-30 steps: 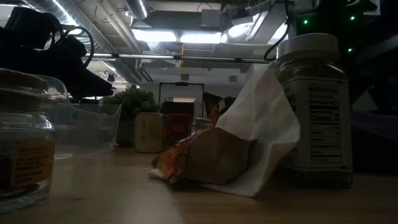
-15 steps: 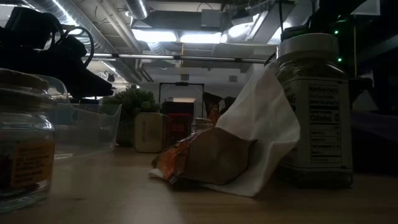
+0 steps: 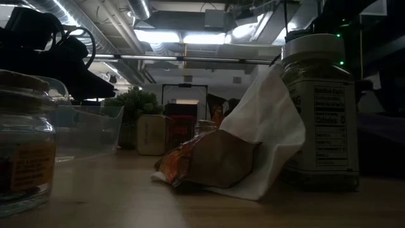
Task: Sort spices by type
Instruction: Put the top black seasoning can into the yellow bin
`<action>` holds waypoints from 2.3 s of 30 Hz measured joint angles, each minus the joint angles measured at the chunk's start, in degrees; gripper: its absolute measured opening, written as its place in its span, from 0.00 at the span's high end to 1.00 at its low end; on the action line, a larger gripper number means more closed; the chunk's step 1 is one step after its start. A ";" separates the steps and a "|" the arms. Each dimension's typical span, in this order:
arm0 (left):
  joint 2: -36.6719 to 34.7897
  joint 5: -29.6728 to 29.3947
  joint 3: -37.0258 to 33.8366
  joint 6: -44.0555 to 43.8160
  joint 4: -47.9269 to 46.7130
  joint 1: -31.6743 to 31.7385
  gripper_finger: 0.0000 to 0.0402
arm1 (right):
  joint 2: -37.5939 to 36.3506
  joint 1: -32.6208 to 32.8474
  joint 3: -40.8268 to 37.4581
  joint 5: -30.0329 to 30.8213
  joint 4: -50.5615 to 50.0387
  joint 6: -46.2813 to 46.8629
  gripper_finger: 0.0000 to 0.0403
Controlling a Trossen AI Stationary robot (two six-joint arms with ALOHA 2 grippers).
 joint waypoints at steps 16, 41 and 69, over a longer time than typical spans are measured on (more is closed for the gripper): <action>-0.01 -0.02 0.00 -0.30 -0.01 0.00 0.45 | 0.66 0.07 -5.43 -5.67 6.30 4.29 0.40; 0.00 0.00 0.00 -0.20 0.00 0.00 0.45 | 0.61 0.09 15.81 -13.14 -9.40 7.30 0.67; -0.01 -0.02 0.02 -0.21 -0.01 0.00 0.45 | 20.28 -23.63 25.02 -10.68 9.03 -13.85 0.68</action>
